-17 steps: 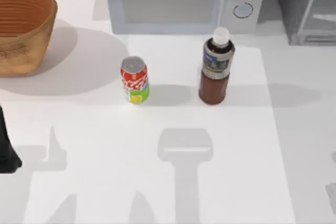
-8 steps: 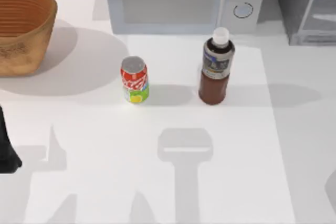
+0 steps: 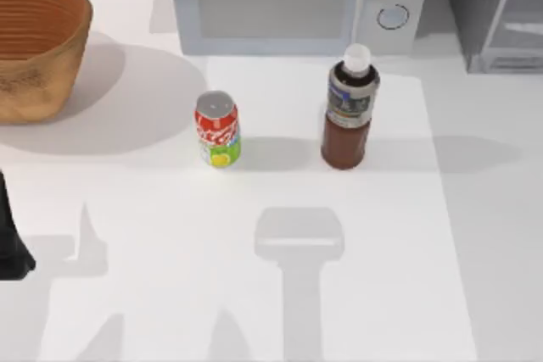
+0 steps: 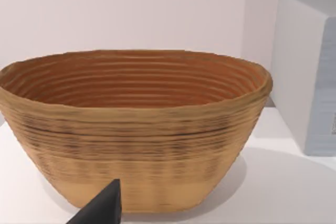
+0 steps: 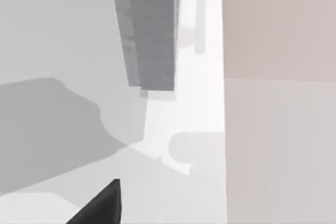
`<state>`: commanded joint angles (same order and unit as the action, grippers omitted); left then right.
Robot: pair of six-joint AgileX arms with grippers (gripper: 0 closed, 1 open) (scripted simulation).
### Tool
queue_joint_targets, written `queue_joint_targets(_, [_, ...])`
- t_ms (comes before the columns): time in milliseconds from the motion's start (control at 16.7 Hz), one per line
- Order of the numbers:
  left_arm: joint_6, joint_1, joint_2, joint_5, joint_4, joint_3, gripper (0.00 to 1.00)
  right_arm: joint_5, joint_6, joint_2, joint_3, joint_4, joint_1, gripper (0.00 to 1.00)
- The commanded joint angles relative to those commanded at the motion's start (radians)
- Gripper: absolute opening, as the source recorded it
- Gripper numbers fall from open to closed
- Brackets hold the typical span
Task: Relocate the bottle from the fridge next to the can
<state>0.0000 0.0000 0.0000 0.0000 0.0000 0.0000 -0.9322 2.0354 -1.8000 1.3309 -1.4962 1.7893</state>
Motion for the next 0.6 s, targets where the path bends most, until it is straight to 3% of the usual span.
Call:
queue_joint_targets(420, [0.000, 0.000, 0.000, 0.000, 0.000, 0.000, 1.00, -0.010, 0.021, -0.022, 0.005, 0.001, 0.017, 1.00])
queue_joint_targets(600, [0.000, 0.000, 0.000, 0.000, 0.000, 0.000, 1.00, -0.007, -0.042, -0.028, 0.002, 0.054, -0.024, 1.00])
